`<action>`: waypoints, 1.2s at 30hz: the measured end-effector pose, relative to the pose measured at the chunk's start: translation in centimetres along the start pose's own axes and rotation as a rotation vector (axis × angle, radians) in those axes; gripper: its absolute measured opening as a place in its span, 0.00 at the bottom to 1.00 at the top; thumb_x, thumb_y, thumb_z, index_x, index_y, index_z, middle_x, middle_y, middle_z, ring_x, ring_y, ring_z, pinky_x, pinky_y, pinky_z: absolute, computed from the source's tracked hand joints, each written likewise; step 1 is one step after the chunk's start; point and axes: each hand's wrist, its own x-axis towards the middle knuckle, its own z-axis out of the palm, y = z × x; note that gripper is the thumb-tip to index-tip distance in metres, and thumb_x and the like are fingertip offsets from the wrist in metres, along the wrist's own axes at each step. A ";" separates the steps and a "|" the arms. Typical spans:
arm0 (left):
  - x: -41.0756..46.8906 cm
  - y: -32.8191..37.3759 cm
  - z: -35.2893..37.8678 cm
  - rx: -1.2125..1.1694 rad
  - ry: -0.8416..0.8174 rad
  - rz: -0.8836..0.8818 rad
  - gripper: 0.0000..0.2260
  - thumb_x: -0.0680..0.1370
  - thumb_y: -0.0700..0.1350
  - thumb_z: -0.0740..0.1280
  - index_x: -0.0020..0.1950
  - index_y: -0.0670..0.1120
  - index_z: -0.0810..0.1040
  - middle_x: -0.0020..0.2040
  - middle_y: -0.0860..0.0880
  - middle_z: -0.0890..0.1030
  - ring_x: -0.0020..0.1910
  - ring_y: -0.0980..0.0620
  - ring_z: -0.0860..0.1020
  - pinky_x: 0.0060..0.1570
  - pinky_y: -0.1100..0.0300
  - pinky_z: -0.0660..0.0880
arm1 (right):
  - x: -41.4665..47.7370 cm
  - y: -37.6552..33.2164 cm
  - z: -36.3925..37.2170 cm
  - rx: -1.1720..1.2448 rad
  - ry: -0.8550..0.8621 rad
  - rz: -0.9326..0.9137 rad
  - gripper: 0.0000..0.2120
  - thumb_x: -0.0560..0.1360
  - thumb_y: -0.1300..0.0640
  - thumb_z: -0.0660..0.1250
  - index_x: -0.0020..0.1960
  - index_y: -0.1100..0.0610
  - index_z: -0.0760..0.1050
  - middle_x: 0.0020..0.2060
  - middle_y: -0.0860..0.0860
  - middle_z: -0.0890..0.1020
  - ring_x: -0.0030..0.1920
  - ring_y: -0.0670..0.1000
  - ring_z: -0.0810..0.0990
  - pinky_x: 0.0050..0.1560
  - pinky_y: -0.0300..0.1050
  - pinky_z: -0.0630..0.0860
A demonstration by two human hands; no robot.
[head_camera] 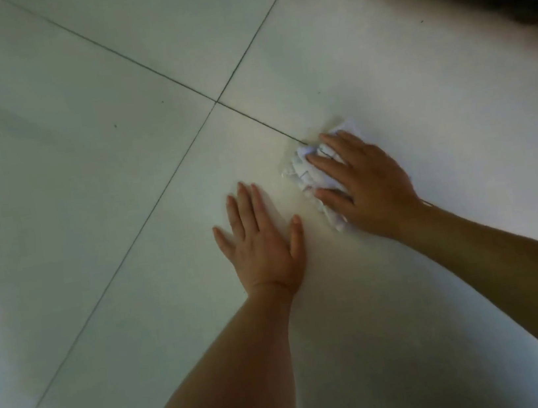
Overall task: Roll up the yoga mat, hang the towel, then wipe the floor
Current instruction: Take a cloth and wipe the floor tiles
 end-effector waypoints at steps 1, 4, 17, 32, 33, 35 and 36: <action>0.0 0.0 0.0 -0.006 0.002 0.002 0.35 0.74 0.63 0.44 0.77 0.48 0.46 0.78 0.50 0.46 0.76 0.50 0.42 0.71 0.42 0.41 | -0.9 0.3 -0.2 0.011 0.014 -0.018 0.25 0.75 0.44 0.57 0.68 0.54 0.69 0.67 0.57 0.70 0.69 0.59 0.66 0.63 0.51 0.65; 0.1 0.0 -0.2 -0.024 -0.005 0.003 0.34 0.75 0.61 0.47 0.77 0.46 0.48 0.78 0.49 0.48 0.76 0.50 0.44 0.70 0.41 0.42 | -2.5 -0.2 -0.5 0.041 0.054 0.083 0.25 0.75 0.43 0.57 0.68 0.53 0.69 0.68 0.57 0.70 0.69 0.59 0.65 0.64 0.53 0.66; -0.1 -0.3 -0.9 -0.071 -0.051 0.034 0.33 0.75 0.62 0.45 0.77 0.48 0.47 0.78 0.49 0.46 0.76 0.51 0.41 0.70 0.42 0.38 | 1.3 -2.3 1.1 0.001 -0.014 0.151 0.26 0.76 0.41 0.52 0.71 0.51 0.64 0.72 0.57 0.63 0.72 0.60 0.60 0.67 0.54 0.63; 10.7 -6.0 -2.9 -0.023 0.041 -0.266 0.30 0.76 0.64 0.47 0.76 0.58 0.45 0.78 0.52 0.43 0.76 0.48 0.42 0.71 0.41 0.41 | 9.5 -5.9 3.6 0.050 0.077 0.097 0.24 0.76 0.41 0.57 0.70 0.48 0.67 0.71 0.54 0.66 0.72 0.59 0.62 0.65 0.55 0.64; 10.8 -6.1 -2.9 -0.027 0.037 -0.266 0.30 0.75 0.64 0.46 0.76 0.58 0.45 0.78 0.52 0.43 0.76 0.48 0.42 0.71 0.41 0.42 | 11.1 -6.3 3.8 0.043 0.044 0.053 0.24 0.76 0.41 0.56 0.70 0.47 0.67 0.71 0.54 0.66 0.71 0.59 0.62 0.65 0.55 0.64; 10.7 -6.2 -2.9 -0.045 0.034 -0.264 0.30 0.75 0.63 0.46 0.76 0.58 0.46 0.78 0.52 0.44 0.76 0.48 0.42 0.71 0.41 0.41 | 13.4 -6.5 4.0 0.027 -0.005 -0.012 0.22 0.77 0.42 0.55 0.68 0.47 0.68 0.71 0.54 0.67 0.71 0.58 0.63 0.64 0.56 0.66; 10.7 -6.2 -2.9 -0.053 0.033 -0.264 0.29 0.75 0.62 0.47 0.76 0.58 0.46 0.78 0.52 0.44 0.76 0.49 0.42 0.71 0.41 0.41 | 13.8 -6.4 4.0 0.028 -0.011 -0.033 0.21 0.77 0.43 0.56 0.67 0.47 0.69 0.70 0.53 0.68 0.70 0.58 0.63 0.63 0.55 0.67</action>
